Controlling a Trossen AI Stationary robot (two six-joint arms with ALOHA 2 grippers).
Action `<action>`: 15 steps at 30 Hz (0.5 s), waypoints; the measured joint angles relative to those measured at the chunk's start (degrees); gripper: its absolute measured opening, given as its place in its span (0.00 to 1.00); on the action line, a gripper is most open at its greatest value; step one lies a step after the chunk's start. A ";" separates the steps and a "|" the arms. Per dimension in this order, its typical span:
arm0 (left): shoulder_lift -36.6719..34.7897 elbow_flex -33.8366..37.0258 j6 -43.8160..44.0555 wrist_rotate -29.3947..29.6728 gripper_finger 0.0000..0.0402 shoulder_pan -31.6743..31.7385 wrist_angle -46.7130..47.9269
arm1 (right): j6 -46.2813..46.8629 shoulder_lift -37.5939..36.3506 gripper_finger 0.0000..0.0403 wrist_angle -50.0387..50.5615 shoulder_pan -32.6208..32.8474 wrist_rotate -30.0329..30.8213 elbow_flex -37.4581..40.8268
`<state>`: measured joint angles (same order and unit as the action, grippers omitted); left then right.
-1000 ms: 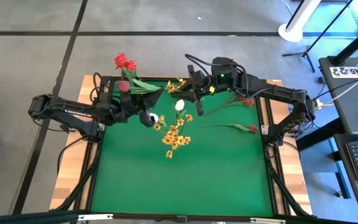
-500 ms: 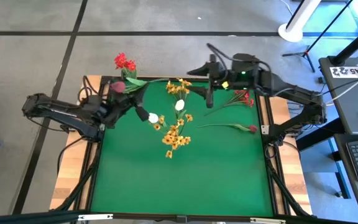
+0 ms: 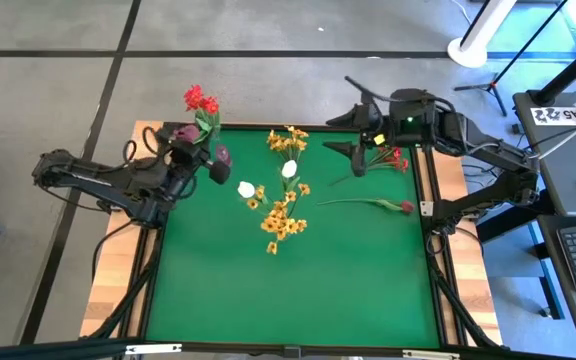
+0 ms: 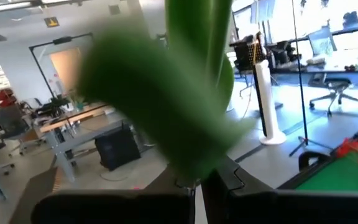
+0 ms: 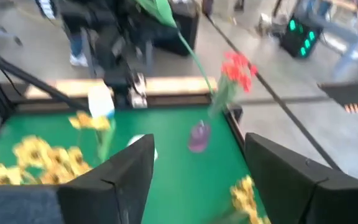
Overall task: Sort flowers into vase by color
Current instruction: Put the bottom red tulip into the pink vase
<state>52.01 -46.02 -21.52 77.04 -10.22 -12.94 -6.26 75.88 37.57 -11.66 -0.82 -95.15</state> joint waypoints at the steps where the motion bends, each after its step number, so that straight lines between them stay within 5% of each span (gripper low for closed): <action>1: 0.02 0.00 1.81 -0.02 0.00 0.41 2.43 | 0.02 0.02 0.61 1.44 0.00 0.86 0.00; 4: 0.04 0.00 10.83 -1.51 0.00 2.63 11.81 | 0.00 0.02 0.59 4.65 0.00 3.77 0.00; 9: 0.15 0.02 30.38 -15.00 0.00 9.91 29.13 | 0.09 0.02 0.55 7.21 0.00 4.17 0.00; 15: 0.83 0.13 38.19 -19.67 0.00 17.33 37.87 | 0.18 0.02 0.50 7.72 0.02 3.25 2.08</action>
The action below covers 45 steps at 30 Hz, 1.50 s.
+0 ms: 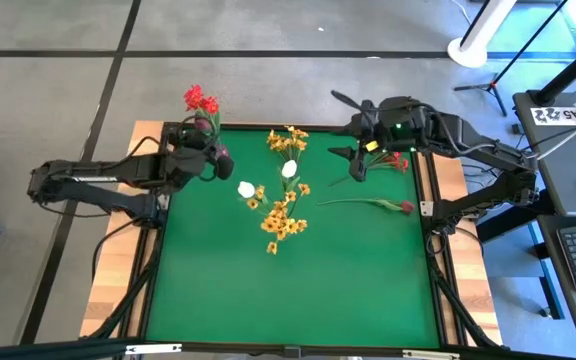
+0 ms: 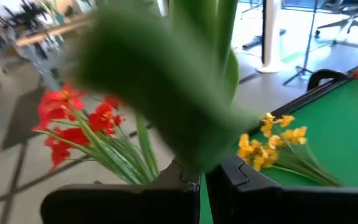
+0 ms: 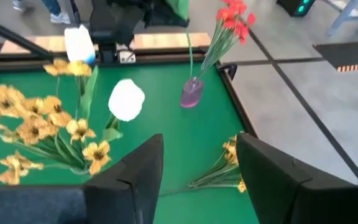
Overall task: Sort flowers into vase by color
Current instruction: Put the bottom red tulip into the pink vase
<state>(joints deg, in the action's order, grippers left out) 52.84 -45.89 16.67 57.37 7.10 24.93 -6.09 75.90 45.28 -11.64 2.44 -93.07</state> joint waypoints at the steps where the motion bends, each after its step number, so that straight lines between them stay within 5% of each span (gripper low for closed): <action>1: -0.03 0.00 0.39 -1.31 0.00 0.77 0.04 | 0.00 0.00 0.49 -0.04 0.00 -0.02 0.67; 8: 0.00 1.33 0.81 -4.49 0.00 4.36 -1.25 | -0.66 -2.51 0.45 -7.17 0.09 0.24 8.36; 17: -1.04 6.45 -2.64 -8.31 0.00 8.21 -10.86 | 0.27 -17.95 0.43 -21.69 -0.02 0.07 28.26; 27: -1.05 6.43 -3.59 -12.33 0.00 9.60 -13.00 | 5.46 -28.14 0.43 -23.80 -0.02 1.07 44.19; 37: -1.03 6.43 2.13 -12.00 0.01 13.17 -4.02 | 6.05 -30.84 0.43 -26.27 -0.02 3.15 48.74; 45: -1.03 6.43 2.73 -13.78 0.15 14.04 -2.35 | 6.05 -30.86 0.43 -28.94 -0.02 3.15 48.74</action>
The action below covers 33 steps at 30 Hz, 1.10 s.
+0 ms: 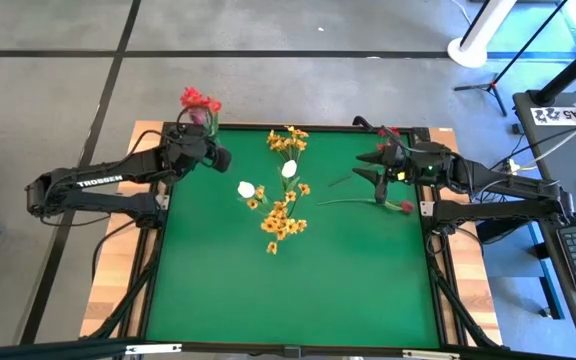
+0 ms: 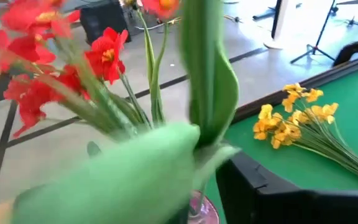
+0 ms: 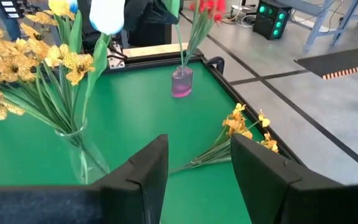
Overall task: Sort flowers into vase by color
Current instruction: Put the bottom red tulip into the pink vase, then put the dark red tulip into the pink vase
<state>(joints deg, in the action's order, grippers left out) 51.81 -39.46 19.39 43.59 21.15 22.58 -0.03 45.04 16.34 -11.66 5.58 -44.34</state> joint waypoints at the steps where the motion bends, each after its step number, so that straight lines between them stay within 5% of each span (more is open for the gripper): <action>1: 0.00 0.00 -0.15 -0.17 0.18 -0.02 0.14 | 0.00 0.02 0.43 0.00 0.00 0.00 0.00; 9: -0.01 -0.07 -1.83 -0.48 0.44 -0.10 1.63 | 0.00 0.03 0.43 0.02 0.00 0.00 0.00; 14: -0.09 -3.37 0.17 -0.53 0.55 -0.33 10.78 | 0.00 0.04 0.43 0.05 0.00 0.00 0.00; 27: -0.13 -13.91 14.75 -2.09 0.58 -4.24 38.09 | 1.27 0.07 0.43 0.14 0.00 -0.13 -0.01; 33: -0.15 -17.32 23.64 -10.06 0.58 -6.04 48.54 | 1.27 0.07 0.43 0.20 0.00 -0.15 -0.02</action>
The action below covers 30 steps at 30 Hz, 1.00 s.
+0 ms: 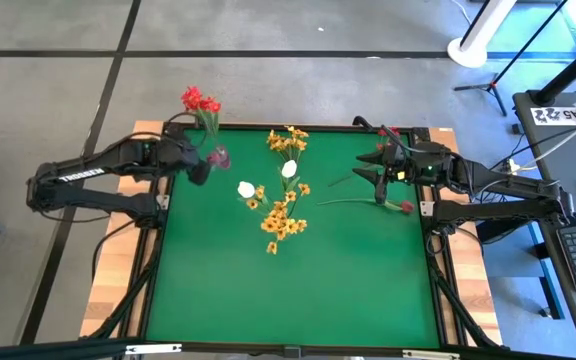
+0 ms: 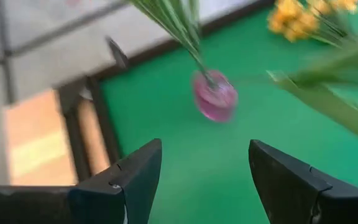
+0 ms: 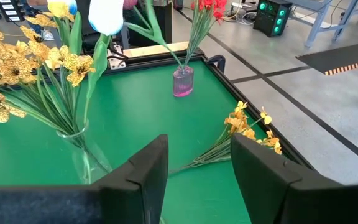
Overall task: Sort flowers into vase by color
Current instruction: Put the dark red tulip into the pink vase
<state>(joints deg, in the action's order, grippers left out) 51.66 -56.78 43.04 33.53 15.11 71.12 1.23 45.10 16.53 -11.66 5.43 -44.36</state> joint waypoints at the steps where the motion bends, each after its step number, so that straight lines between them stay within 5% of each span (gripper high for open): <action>1: 0.00 -0.06 0.39 -1.75 0.58 -0.76 0.24 | 0.00 0.02 0.43 0.00 0.00 0.00 0.00; 9: -0.39 -0.06 4.53 -5.41 0.58 -11.59 1.31 | 1.48 0.04 0.43 2.57 0.00 -0.02 0.00; 19: -2.91 -2.55 12.23 0.29 0.58 -25.73 -0.09 | 3.24 0.62 0.43 5.07 0.02 0.98 -0.02; 30: -2.87 -6.81 -11.33 12.60 0.58 -49.40 -28.05 | 9.03 9.04 0.43 24.92 0.02 4.07 -0.07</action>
<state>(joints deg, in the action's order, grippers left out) 48.79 -63.59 31.71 46.13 -34.29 43.07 10.26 54.15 41.45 -11.64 9.50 -44.43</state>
